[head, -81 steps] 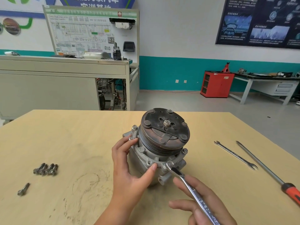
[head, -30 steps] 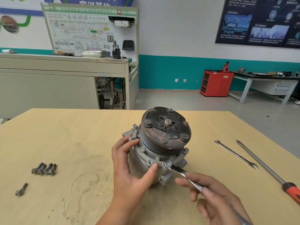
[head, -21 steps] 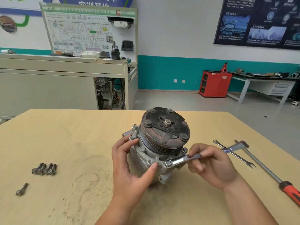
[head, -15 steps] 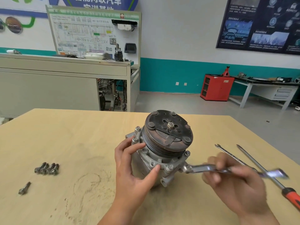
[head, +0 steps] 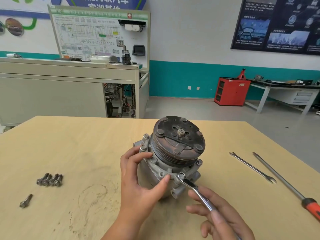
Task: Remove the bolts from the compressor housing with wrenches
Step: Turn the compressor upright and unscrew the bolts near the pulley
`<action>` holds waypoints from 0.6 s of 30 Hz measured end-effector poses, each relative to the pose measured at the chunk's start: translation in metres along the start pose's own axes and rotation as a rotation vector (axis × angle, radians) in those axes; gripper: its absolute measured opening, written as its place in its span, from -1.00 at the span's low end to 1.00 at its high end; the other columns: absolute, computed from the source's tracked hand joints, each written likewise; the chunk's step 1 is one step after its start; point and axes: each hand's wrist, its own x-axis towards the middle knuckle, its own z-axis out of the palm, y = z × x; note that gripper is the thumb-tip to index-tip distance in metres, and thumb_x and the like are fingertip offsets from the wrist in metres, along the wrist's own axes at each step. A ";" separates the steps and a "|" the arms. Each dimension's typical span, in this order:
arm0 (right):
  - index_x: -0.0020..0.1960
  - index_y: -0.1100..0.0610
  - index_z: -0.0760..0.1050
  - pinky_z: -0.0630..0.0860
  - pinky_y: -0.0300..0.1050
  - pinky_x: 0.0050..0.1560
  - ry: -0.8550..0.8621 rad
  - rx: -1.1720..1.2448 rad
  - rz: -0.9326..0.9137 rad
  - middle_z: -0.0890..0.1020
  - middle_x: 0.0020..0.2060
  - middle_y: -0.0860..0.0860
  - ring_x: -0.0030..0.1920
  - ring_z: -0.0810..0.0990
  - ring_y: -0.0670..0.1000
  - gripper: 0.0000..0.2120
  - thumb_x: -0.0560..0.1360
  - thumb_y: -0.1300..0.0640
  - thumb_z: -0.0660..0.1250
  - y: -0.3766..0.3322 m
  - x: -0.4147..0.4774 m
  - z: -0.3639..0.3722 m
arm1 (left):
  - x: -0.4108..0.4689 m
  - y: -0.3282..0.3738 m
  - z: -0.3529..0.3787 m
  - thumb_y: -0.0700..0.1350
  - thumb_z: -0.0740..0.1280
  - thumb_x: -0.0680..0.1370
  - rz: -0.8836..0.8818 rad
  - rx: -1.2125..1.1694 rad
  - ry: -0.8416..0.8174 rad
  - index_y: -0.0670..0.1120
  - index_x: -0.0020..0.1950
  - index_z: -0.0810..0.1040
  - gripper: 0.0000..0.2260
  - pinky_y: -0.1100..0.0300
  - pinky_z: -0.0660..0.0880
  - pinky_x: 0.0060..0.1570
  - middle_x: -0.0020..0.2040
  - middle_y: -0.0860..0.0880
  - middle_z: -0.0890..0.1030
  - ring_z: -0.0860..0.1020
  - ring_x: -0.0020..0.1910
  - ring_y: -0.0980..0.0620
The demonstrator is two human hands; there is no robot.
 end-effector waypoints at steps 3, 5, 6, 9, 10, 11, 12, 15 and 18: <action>-0.12 -0.36 0.59 0.36 -0.31 -0.51 0.005 -0.062 -0.071 0.72 -0.17 -0.04 -0.28 0.68 0.03 -0.53 0.30 0.17 0.15 -0.005 -0.001 0.002 | -0.001 0.000 0.001 0.07 0.48 0.27 -0.004 0.000 0.002 0.33 0.08 0.47 -0.57 -0.22 0.33 0.33 0.24 0.06 0.38 0.35 0.38 -0.05; -0.10 -0.25 0.64 0.35 -0.31 -0.52 -0.016 -0.038 -0.035 0.72 -0.20 0.04 -0.31 0.67 0.06 -0.56 0.29 0.18 0.14 -0.006 0.006 -0.005 | -0.002 -0.001 0.001 0.07 0.48 0.27 -0.012 -0.010 0.005 0.33 0.07 0.48 -0.59 -0.23 0.32 0.34 0.25 0.07 0.37 0.35 0.38 -0.05; -0.14 -0.15 0.67 0.33 -0.32 -0.54 -0.028 0.027 0.014 0.71 -0.24 0.12 -0.37 0.66 0.08 -0.61 0.26 0.18 0.16 -0.006 0.012 -0.009 | -0.002 -0.001 0.002 0.07 0.48 0.27 -0.018 -0.014 0.005 0.33 0.06 0.48 -0.59 -0.23 0.32 0.35 0.26 0.08 0.37 0.35 0.39 -0.05; -0.33 0.15 0.67 0.27 -0.36 -0.57 -0.116 0.231 0.189 0.63 -0.43 0.24 -0.54 0.53 0.07 -0.71 0.03 -0.01 0.46 -0.004 0.046 -0.025 | -0.003 0.000 0.002 0.08 0.48 0.27 -0.035 -0.022 0.001 0.33 0.04 0.49 -0.61 -0.20 0.31 0.37 0.26 0.13 0.36 0.35 0.39 -0.05; -0.35 0.18 0.65 0.27 -0.36 -0.57 -0.188 0.240 0.241 0.61 -0.46 0.23 -0.55 0.50 0.04 -0.59 -0.08 -0.08 0.52 -0.003 0.059 -0.030 | -0.003 0.001 0.002 0.08 0.47 0.27 -0.041 -0.025 -0.002 0.33 0.04 0.49 -0.61 -0.18 0.30 0.37 0.26 0.15 0.36 0.35 0.39 -0.04; -0.36 0.19 0.64 0.27 -0.35 -0.57 -0.252 0.247 0.283 0.60 -0.48 0.22 -0.56 0.48 0.02 -0.54 -0.12 -0.11 0.54 -0.004 0.071 -0.033 | -0.003 0.001 0.002 0.08 0.47 0.27 -0.046 -0.027 -0.004 0.33 0.03 0.49 -0.62 -0.16 0.30 0.38 0.26 0.16 0.36 0.34 0.39 -0.03; -0.36 0.19 0.64 0.27 -0.34 -0.57 -0.315 0.249 0.319 0.60 -0.49 0.22 -0.57 0.47 0.01 -0.54 -0.12 -0.11 0.55 -0.006 0.083 -0.034 | -0.003 0.002 0.002 0.08 0.47 0.26 -0.048 -0.027 -0.003 0.33 0.03 0.50 -0.62 -0.14 0.30 0.38 0.26 0.15 0.36 0.34 0.39 -0.02; -0.36 0.21 0.64 0.30 -0.30 -0.56 -0.463 0.308 0.365 0.60 -0.49 0.21 -0.56 0.47 -0.02 -0.59 -0.05 -0.06 0.56 -0.008 0.101 -0.037 | -0.003 0.002 0.002 0.09 0.47 0.25 -0.052 -0.014 -0.001 0.34 0.03 0.50 -0.62 -0.15 0.32 0.37 0.26 0.12 0.37 0.35 0.39 -0.03; -0.14 0.29 0.62 0.32 -0.20 -0.36 -0.503 0.654 0.349 0.64 -0.31 0.27 -0.41 0.45 0.01 -0.70 0.33 0.04 0.39 -0.004 0.094 -0.041 | -0.002 0.003 0.001 0.10 0.47 0.25 -0.055 -0.011 0.000 0.33 0.03 0.50 -0.61 -0.21 0.32 0.36 0.26 0.12 0.37 0.36 0.38 -0.04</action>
